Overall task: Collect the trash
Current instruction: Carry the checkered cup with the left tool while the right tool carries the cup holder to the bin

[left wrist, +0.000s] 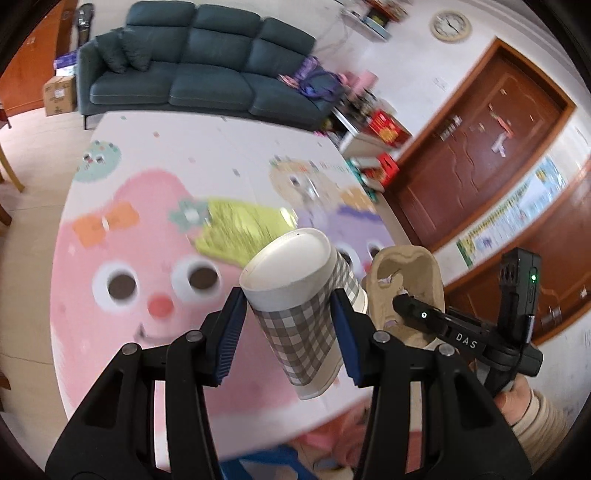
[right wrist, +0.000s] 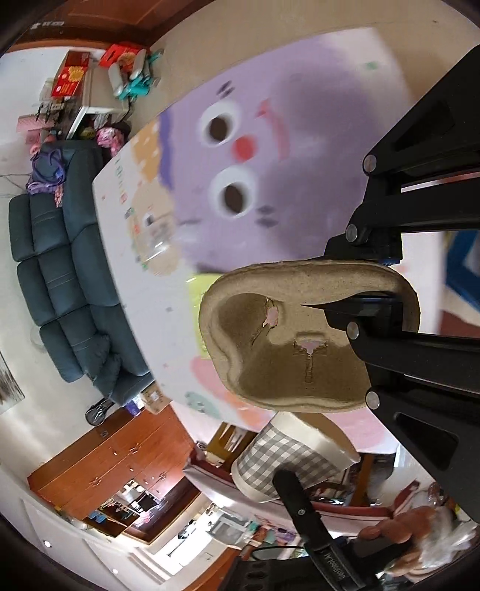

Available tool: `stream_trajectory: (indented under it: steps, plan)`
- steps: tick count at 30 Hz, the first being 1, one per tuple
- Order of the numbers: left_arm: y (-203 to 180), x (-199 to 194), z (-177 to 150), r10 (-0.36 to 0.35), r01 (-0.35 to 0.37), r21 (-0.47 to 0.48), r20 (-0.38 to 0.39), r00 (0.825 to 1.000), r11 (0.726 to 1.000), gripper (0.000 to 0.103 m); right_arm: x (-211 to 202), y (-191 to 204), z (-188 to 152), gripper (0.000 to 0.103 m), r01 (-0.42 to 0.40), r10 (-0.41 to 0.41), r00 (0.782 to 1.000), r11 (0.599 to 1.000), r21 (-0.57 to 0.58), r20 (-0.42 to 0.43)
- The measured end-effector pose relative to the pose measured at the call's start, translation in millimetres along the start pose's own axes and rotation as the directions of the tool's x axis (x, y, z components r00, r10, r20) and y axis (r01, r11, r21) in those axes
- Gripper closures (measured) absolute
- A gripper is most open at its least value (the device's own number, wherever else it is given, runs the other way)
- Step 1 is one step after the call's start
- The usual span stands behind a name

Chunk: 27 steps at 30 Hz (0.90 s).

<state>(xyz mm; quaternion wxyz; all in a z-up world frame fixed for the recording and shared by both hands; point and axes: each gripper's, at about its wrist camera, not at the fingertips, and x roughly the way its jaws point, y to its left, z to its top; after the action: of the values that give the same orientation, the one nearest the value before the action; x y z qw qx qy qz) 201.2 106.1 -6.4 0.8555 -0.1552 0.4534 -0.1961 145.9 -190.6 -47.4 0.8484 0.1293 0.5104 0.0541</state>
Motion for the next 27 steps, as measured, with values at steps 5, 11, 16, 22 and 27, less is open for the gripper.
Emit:
stream_trajectory:
  steps: [5, 11, 16, 22, 27]
  plan:
    - [-34, -6, -73, -0.014, 0.02, 0.076, -0.082, 0.997, 0.997, 0.06, -28, -25, -86, 0.092, 0.035, -0.033, 0.998, 0.999, 0.029, -0.06]
    - [-65, 5, -150, -0.001, 0.034, 0.189, -0.167, 0.986, 0.981, 0.06, -31, -61, -172, 0.092, 0.084, -0.069, 0.985, 0.992, 0.092, -0.16]
    - [-84, 24, -194, 0.017, 0.046, 0.27, -0.226, 0.974, 0.962, 0.061, -23, -90, -221, 0.092, 0.141, -0.109, 0.969, 0.981, 0.132, -0.223]
    - [-99, 67, -251, 0.074, 0.037, 0.367, -0.283, 0.956, 0.929, 0.062, 11, -127, -264, 0.092, 0.241, -0.182, 0.927, 0.959, 0.149, -0.326]
    - [-93, 119, -283, 0.137, 0.002, 0.411, -0.309, 0.941, 0.912, 0.062, 60, -144, -289, 0.092, 0.329, -0.267, 0.878, 0.94, 0.094, -0.398]
